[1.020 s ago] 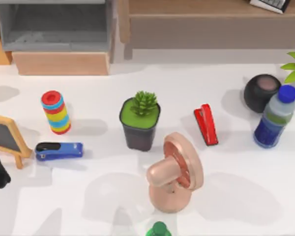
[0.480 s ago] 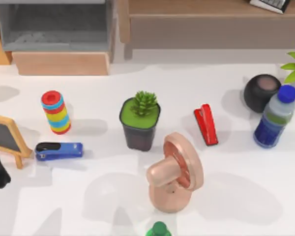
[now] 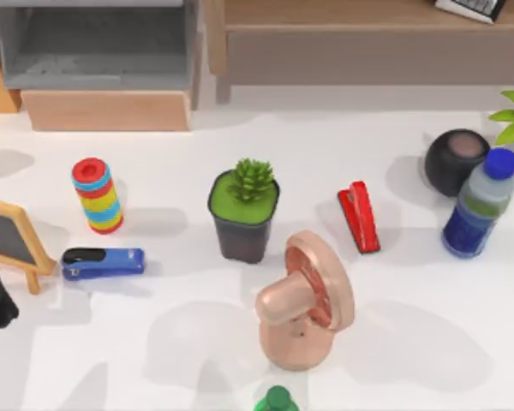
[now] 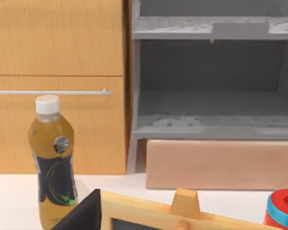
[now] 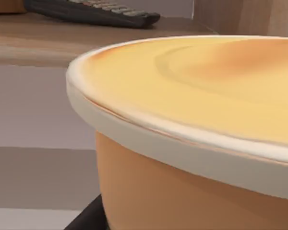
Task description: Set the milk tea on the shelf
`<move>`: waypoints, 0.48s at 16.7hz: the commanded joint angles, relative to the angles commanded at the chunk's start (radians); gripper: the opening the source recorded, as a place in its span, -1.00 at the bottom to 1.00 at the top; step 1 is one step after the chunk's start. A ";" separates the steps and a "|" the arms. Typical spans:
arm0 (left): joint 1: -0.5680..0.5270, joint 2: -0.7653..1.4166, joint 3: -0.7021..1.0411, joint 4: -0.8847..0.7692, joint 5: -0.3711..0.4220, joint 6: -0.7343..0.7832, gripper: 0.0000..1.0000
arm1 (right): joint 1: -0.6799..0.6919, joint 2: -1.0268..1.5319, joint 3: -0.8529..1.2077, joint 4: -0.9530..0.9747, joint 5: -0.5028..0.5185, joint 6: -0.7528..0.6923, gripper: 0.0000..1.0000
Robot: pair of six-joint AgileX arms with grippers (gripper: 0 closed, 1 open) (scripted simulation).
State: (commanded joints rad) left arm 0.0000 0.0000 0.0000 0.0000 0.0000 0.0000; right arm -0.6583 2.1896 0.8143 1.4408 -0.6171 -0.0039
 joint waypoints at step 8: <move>0.000 0.000 0.000 0.000 0.000 0.000 1.00 | 0.395 -0.323 -0.003 -0.222 0.357 -0.065 -1.00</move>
State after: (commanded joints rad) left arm 0.0000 0.0000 0.0000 0.0000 0.0000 0.0000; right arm -0.2637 1.8669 0.8114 1.2186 -0.2603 -0.0691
